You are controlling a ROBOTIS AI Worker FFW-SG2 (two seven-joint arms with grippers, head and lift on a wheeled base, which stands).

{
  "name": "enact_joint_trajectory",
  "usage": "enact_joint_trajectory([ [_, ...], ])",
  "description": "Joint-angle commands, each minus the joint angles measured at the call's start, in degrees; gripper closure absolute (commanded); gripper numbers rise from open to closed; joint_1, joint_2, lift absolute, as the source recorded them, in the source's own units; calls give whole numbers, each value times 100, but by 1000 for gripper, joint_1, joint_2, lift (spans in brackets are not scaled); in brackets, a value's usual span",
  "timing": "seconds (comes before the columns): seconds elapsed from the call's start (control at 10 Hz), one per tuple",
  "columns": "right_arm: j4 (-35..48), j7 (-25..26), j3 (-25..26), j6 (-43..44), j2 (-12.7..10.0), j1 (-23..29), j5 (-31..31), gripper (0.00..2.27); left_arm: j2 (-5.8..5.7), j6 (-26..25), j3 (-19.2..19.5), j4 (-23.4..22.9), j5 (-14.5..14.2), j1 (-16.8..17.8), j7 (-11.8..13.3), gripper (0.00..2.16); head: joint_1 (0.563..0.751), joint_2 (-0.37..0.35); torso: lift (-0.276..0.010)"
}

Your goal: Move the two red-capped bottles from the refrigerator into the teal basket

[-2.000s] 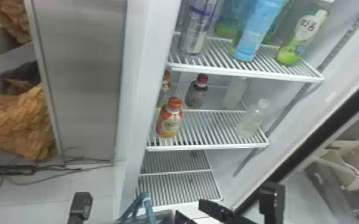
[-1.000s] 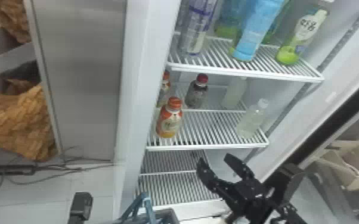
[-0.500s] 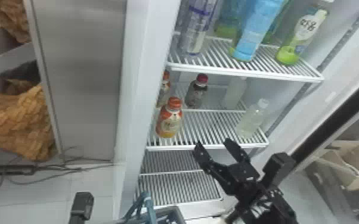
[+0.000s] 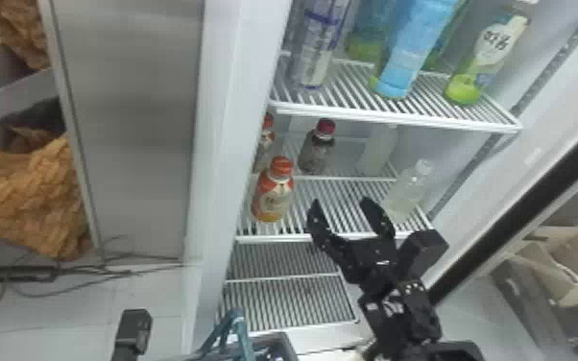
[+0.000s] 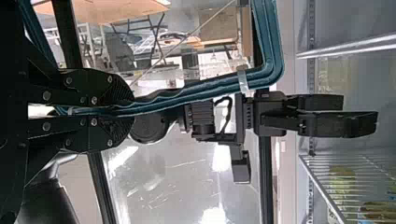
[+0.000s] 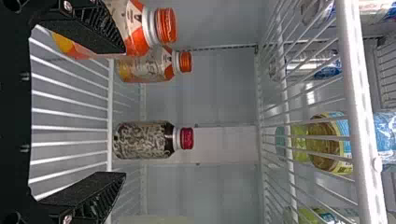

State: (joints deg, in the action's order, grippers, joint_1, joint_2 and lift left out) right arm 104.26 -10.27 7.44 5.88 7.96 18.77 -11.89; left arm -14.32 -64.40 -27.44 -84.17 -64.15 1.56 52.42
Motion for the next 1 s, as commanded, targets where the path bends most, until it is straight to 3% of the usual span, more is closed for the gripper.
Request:
enact_joint_trajectory([
  [0.0,-350,122,-24,171,4,-274,126,71,0,0,-9,0,-17,13,-4,1084,695,-350,-228],
  [0.4,-1391,139,-24,284,57,-1104,423,30,-9,0,-66,0,-109,27,-21,1084,695,-350,-228],
  [0.9,-2052,139,-24,284,118,-1779,606,28,-18,0,-89,0,-166,13,-30,1084,695,-350,-228],
])
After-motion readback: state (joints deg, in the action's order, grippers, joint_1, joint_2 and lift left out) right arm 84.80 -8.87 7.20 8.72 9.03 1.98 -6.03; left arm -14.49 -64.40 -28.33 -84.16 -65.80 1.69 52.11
